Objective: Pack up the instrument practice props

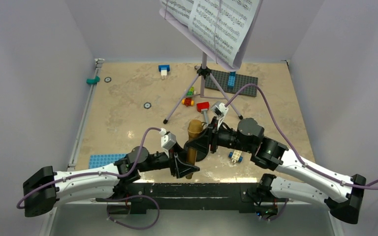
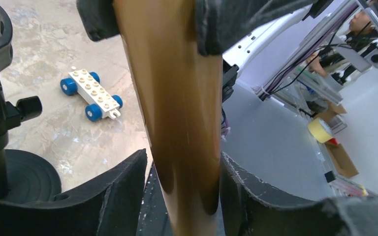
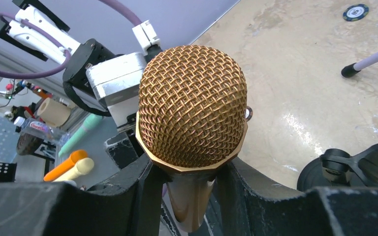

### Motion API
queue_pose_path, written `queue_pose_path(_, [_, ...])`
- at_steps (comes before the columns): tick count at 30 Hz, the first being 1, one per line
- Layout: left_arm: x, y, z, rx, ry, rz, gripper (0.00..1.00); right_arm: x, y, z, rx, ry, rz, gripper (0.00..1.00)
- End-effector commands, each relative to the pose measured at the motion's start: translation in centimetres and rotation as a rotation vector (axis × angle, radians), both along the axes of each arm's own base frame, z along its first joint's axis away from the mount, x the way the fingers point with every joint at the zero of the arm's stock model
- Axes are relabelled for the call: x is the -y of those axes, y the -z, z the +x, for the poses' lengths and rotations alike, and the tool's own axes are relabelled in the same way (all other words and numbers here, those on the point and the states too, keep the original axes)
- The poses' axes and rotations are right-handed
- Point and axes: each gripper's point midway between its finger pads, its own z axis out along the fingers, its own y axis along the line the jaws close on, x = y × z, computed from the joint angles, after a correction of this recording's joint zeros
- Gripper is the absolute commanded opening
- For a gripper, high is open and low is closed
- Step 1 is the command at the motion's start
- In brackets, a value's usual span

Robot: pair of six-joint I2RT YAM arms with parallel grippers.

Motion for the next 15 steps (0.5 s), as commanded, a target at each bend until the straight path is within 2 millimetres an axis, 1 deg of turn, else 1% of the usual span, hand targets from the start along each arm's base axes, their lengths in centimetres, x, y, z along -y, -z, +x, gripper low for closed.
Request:
queue_pose_path(1, [-0.1,-2.9,0.6,0.046,-0.024,-0.076,0.51,-0.5,-4.1,-0.8,0.075,-0.051,0.097,0.00])
queue_pose_path(2, [-0.3,-2.9,0.8,0.045,-0.039,-0.078,0.47,-0.5,-4.0,-0.8,0.075,-0.054,0.091,0.00])
queue_pose_path(4, [-0.8,-2.9,1.3,0.041,-0.076,-0.075,0.28,-0.5,-3.8,-0.9,0.075,-0.057,0.082,0.00])
queue_pose_path(5, [-1.0,-2.8,1.8,0.038,-0.103,-0.067,0.14,-0.5,-3.7,-0.8,0.075,-0.056,0.079,0.05])
queue_pose_path(6, [-1.4,-2.6,2.3,0.031,-0.135,-0.056,0.00,-0.5,-3.8,-0.8,0.079,-0.055,0.080,0.20])
queue_pose_path(7, [-1.7,-2.5,2.8,0.026,-0.167,-0.044,0.00,-0.3,-3.6,-0.9,0.074,-0.053,0.065,0.36])
queue_pose_path(8, [-2.4,-2.8,3.3,0.028,-0.207,-0.046,0.00,-0.1,-3.7,-0.9,0.073,-0.050,0.061,0.52])
queue_pose_path(9, [-2.9,-2.5,4.0,0.019,-0.253,-0.030,0.00,0.2,-3.6,-0.7,0.068,-0.031,0.044,0.61])
queue_pose_path(10, [-3.7,-2.4,4.7,0.013,-0.306,-0.016,0.00,0.6,-3.5,-0.1,0.075,0.004,0.020,0.74])
queue_pose_path(11, [-4.9,-2.8,5.5,0.012,-0.371,-0.021,0.00,1.1,-3.5,0.3,0.079,0.034,-0.007,0.81])
queue_pose_path(13, [-7.6,-2.3,7.4,-0.016,-0.531,0.014,0.00,2.1,-3.4,1.0,0.096,0.081,-0.061,0.84])
queue_pose_path(15, [-10.8,-1.6,9.2,-0.052,-0.696,0.050,0.00,3.1,-3.5,1.3,0.120,0.111,-0.083,0.86])
